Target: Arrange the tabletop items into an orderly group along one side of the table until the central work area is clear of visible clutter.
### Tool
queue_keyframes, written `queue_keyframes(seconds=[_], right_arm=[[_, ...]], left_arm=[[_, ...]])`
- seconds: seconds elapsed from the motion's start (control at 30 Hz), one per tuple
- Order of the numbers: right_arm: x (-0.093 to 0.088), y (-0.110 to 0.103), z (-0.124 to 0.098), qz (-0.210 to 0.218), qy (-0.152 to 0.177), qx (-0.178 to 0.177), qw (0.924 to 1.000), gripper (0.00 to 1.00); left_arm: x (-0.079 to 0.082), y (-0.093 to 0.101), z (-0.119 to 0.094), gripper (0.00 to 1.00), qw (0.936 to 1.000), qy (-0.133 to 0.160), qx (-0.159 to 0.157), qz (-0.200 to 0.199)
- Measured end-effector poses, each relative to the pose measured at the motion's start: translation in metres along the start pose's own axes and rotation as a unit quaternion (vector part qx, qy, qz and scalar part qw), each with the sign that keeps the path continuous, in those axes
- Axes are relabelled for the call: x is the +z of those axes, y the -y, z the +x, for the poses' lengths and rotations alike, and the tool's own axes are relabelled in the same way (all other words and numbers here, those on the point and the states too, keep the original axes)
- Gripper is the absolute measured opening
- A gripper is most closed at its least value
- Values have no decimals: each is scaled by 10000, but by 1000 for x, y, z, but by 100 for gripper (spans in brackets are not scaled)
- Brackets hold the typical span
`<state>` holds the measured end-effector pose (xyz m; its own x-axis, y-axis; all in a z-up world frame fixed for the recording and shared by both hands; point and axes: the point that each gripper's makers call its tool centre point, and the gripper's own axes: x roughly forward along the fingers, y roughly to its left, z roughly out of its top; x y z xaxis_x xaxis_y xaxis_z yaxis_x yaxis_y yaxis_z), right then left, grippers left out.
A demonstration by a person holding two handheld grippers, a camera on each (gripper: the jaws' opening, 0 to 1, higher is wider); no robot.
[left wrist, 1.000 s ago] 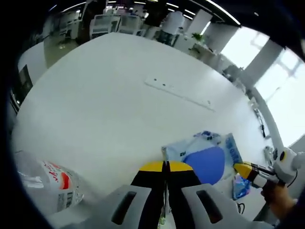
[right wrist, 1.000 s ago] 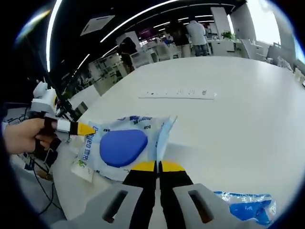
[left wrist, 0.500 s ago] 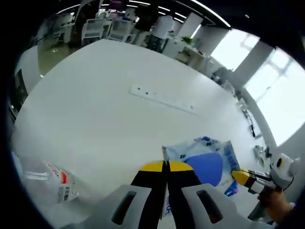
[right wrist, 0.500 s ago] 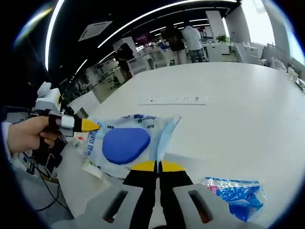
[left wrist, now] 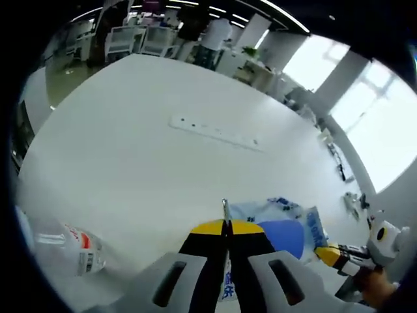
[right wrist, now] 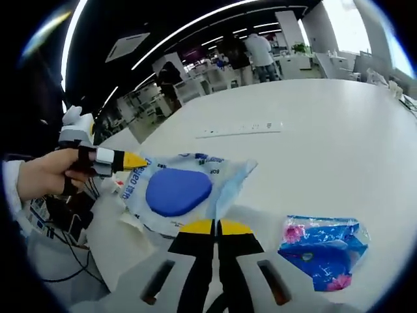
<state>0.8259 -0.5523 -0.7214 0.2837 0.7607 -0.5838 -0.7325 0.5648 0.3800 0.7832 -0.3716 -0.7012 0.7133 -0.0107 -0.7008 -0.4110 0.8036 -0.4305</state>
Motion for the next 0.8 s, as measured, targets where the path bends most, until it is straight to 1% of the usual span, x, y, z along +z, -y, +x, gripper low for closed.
queue_keyframes(seconds=[0.07, 0.23, 0.5, 0.7, 0.8], right_arm=[[-2, 0, -3, 84, 23, -18, 10000, 0], [-8, -1, -6, 139, 47, -51, 9999, 0], [-32, 6, -5, 263, -120, -142, 9995, 0], [-50, 13, -2, 300, -281, -209, 9989, 0], [-55, 14, -3, 318, -322, -229, 9987, 0]], left_arm=[[-2, 1, 1, 0, 10000, -19, 3, 31], [-6, 2, 3, 0, 10000, -67, 2, 63], [-29, -1, 14, 0, 9996, -265, 19, 46], [-42, -1, 23, 0, 9993, -379, -35, 7], [-49, -4, 29, 0, 9990, -443, -18, -16]])
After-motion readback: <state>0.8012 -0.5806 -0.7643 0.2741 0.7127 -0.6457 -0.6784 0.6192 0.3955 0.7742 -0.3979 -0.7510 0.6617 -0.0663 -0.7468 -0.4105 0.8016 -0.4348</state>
